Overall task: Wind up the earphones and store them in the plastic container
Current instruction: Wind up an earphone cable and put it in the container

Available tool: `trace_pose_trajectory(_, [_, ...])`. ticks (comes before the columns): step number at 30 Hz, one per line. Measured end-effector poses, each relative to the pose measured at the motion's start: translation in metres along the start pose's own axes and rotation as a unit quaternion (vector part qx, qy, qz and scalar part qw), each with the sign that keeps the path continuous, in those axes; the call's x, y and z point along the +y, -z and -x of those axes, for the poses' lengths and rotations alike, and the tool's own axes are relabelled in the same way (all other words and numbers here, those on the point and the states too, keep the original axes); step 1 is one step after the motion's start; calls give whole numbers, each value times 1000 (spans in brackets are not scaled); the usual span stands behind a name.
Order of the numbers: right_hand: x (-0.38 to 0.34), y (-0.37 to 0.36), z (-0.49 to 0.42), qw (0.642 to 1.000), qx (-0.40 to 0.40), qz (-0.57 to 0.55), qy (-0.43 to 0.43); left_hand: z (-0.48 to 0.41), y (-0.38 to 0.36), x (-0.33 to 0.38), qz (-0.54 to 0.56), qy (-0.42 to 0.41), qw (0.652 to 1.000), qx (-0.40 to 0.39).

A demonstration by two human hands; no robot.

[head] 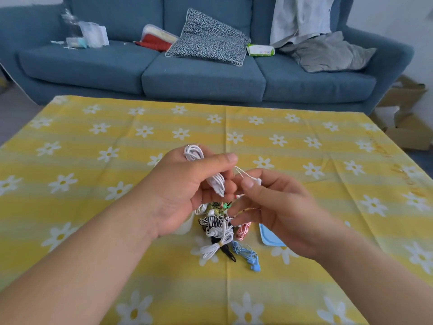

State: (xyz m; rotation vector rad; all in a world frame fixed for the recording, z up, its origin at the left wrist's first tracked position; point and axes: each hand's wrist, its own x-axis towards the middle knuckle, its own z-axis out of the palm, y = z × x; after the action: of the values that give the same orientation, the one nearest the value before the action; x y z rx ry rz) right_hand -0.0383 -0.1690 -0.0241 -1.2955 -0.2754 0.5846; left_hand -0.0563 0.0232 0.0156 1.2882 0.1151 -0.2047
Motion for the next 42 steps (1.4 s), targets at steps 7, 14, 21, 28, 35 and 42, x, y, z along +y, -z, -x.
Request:
trace_pose_trajectory(7, [0,10,11,994,94,-39,-27,0,1,-20,-161,38,986,-36])
trace_pose_trajectory(14, [8,22,14,986,136,41,-87,-7,-23,-42,-229,12,973,-24])
trace_pose_trajectory(21, [12,38,17,982,144,19,-120,-19,-33,-57,-255,21,966,-43])
trace_pose_trajectory(28, [13,46,20,981,138,-35,-130,-25,-38,-70,-270,-27,962,-35])
trace_pose_trajectory(35, [13,46,19,973,166,-83,-135,-28,-32,-73,-274,-48,960,-25])
trace_pose_trajectory(42, [13,44,17,956,203,-162,-133,-33,-27,-73,-229,-39,972,15])
